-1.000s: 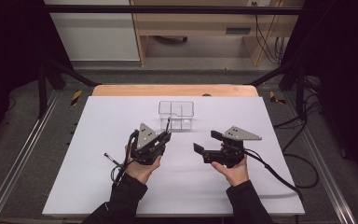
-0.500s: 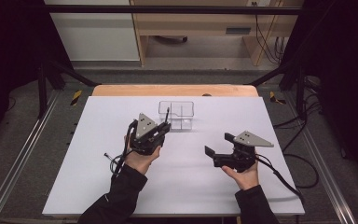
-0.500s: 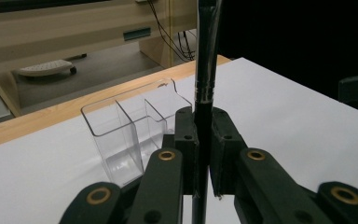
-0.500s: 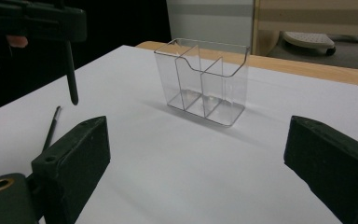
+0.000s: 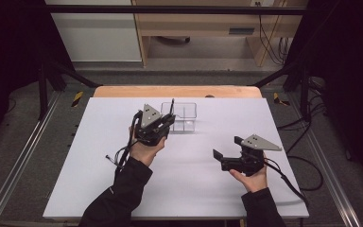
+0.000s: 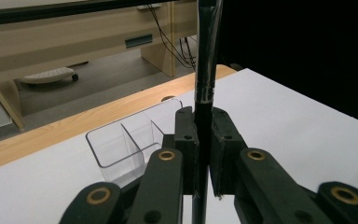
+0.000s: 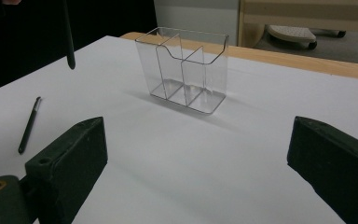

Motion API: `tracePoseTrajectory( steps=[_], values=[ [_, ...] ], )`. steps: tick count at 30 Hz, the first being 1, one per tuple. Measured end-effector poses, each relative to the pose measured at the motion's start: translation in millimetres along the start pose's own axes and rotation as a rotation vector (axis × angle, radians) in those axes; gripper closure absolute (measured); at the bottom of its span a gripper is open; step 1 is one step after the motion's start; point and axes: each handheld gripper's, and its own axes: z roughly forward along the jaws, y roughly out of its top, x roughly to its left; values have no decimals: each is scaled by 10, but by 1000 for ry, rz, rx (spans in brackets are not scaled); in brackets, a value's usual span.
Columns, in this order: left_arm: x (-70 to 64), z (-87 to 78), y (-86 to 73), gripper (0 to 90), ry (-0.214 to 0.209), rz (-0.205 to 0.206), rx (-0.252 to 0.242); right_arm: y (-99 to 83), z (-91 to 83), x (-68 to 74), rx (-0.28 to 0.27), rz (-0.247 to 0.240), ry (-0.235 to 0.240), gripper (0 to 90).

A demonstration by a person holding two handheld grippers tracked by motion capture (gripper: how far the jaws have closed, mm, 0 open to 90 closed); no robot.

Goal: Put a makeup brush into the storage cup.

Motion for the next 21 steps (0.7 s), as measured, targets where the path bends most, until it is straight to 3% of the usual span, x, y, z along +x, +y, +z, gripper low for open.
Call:
tracePoseTrajectory(
  steps=[21],
  values=[
    [91, 411, 167, 826, -15, 5, 0, -50, -100, -110, 6, 18, -33, 41]
  ],
)
